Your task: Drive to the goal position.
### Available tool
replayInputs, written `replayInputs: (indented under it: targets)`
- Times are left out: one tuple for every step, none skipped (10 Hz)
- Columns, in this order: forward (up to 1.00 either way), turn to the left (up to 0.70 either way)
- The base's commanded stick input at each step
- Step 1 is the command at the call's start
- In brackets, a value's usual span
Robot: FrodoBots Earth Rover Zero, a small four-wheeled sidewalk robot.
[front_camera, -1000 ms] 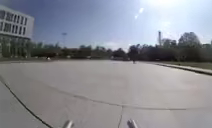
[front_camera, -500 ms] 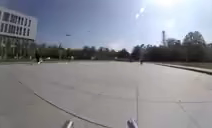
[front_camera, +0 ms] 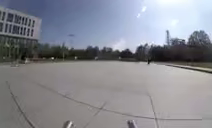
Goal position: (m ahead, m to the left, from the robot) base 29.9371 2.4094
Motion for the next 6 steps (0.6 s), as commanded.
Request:
replayInputs:
  targets:
    - [1.00, -0.26]
    - [1.00, -0.40]
    - [1.00, -0.40]
    - [1.00, -0.40]
    - [1.00, -0.40]
    - [1.00, -0.40]
